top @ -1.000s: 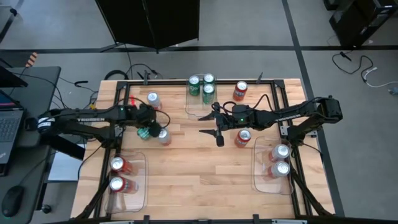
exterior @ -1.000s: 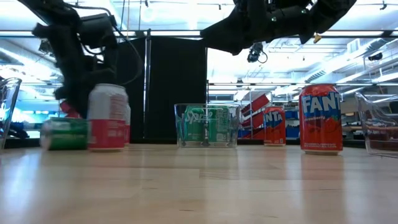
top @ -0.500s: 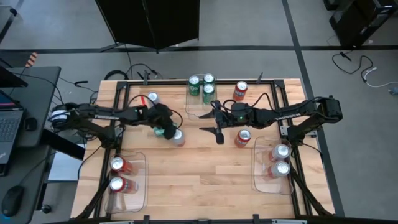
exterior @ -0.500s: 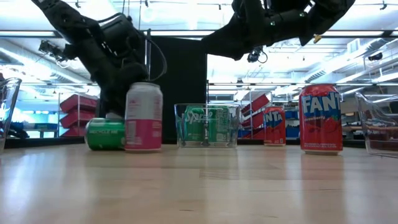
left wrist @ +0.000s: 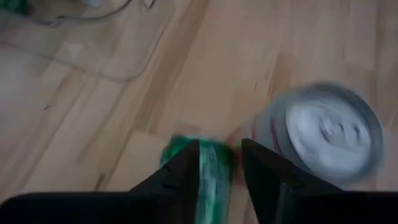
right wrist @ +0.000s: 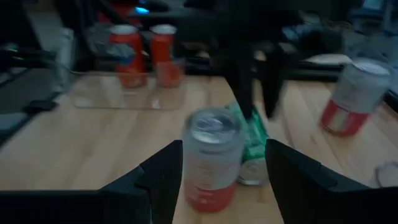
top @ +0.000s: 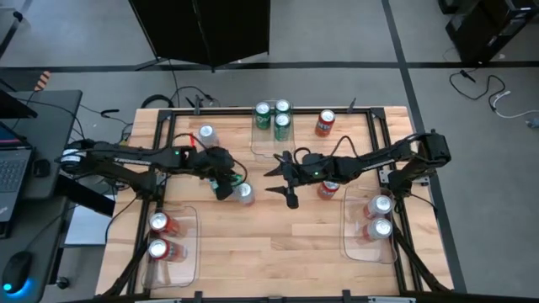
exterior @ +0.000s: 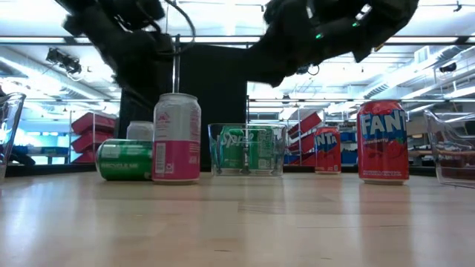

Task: Sort soda cans
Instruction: Put the green soda can into the top transparent bin

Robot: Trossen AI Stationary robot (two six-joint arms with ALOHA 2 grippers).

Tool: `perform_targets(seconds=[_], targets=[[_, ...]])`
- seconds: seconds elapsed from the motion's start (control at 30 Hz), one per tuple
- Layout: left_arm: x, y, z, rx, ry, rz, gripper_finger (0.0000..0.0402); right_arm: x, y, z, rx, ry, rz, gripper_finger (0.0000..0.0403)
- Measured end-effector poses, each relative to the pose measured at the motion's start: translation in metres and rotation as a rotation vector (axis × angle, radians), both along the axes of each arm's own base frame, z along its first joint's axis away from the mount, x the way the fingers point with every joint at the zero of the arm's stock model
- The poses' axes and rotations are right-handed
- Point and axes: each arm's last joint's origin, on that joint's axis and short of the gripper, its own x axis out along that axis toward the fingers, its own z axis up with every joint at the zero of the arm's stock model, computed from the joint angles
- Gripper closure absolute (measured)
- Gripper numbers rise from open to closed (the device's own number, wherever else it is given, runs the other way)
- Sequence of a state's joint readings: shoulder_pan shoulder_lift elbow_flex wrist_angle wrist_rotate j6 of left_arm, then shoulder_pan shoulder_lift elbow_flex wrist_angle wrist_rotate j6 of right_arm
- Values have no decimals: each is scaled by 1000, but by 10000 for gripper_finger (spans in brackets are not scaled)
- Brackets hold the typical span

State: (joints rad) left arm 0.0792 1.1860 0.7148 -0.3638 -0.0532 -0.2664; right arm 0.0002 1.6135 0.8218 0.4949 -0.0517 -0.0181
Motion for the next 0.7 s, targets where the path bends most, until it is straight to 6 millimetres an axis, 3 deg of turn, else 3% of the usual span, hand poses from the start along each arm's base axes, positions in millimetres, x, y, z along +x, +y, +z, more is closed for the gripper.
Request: perform_targets(seconds=[0.13,0.27,0.43,0.53,0.7], targets=[[-21,-13,9,-21,71,15,332,15,-6,-14,-13,41,-51,213],[-43,-23,15,-44,126,103,388,33,-8,-31,-22,84,-58,281],[-57,-35,16,-70,157,159,391,54,-9,-49,-32,117,-86,384],[-63,-38,10,-76,188,184,393,64,-8,-60,-26,151,-66,391],[-72,-38,-11,-82,252,256,399,75,10,-65,26,167,114,384]])
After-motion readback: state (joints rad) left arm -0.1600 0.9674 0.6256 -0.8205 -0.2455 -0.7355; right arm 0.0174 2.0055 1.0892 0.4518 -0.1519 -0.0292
